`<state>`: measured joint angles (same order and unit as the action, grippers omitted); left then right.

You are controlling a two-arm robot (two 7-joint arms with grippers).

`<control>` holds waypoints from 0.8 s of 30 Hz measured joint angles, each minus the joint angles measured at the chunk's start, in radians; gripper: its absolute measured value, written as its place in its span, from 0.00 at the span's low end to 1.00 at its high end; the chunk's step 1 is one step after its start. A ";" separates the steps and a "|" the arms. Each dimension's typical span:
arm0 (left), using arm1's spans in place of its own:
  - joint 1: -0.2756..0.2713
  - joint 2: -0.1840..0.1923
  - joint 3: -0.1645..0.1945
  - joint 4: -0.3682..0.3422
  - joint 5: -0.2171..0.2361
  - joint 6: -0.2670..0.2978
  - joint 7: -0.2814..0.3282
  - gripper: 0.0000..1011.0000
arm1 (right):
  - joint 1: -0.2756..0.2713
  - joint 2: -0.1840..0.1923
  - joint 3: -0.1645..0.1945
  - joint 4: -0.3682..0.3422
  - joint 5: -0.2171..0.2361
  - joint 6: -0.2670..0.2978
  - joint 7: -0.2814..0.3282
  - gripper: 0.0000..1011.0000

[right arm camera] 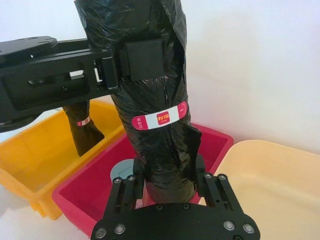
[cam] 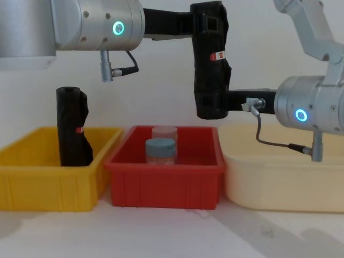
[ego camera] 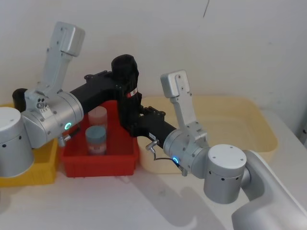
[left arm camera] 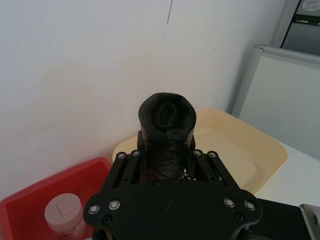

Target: Pick up the garbage bag with the one hand and transfer it to the other hand.

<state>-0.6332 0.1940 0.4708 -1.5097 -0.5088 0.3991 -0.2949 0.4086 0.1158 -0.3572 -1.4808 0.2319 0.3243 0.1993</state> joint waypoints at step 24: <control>0.001 0.002 0.000 -0.003 -0.001 0.000 0.000 0.73 | -0.008 -0.022 0.025 -0.002 0.001 0.007 -0.024 0.55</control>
<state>-0.6318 0.1956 0.4710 -1.5130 -0.5100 0.3990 -0.2948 0.4004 0.0936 -0.3318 -1.4826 0.2328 0.3310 0.1750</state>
